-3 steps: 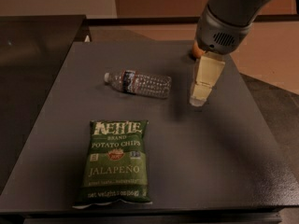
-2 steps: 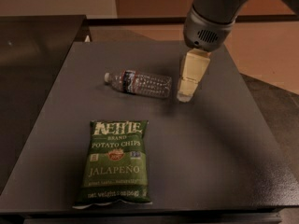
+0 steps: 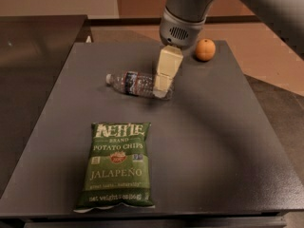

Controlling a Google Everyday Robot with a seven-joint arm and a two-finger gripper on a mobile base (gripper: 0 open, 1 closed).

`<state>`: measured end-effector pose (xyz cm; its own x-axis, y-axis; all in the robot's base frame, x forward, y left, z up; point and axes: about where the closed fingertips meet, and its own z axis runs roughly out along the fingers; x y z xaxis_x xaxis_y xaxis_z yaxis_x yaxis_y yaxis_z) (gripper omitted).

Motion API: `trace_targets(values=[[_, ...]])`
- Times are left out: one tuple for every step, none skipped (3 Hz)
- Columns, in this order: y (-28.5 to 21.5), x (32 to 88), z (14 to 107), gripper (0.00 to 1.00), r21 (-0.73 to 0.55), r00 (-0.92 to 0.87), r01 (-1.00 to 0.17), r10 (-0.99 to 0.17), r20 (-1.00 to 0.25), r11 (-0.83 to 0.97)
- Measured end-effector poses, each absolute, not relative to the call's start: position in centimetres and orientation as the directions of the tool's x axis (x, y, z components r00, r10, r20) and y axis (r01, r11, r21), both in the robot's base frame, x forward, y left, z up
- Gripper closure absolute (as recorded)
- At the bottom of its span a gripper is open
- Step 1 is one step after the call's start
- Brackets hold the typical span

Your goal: Place water bottle upright

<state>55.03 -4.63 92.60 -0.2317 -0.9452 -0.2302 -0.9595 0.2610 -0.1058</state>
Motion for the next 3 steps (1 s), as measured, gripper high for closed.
trace_targets(values=[[-2.6, 56.3, 91.9, 0.0, -0.081, -0.247, -0.959, -0.941, -0.233, 0.272], [-0.9, 57.1, 90.7, 0.0, -0.058, -0.255, -0.96, -0.942, -0.218, 0.274], [0.5, 57.3, 89.1, 0.0, -0.038, -0.257, -0.963, -0.948, -0.186, 0.268]])
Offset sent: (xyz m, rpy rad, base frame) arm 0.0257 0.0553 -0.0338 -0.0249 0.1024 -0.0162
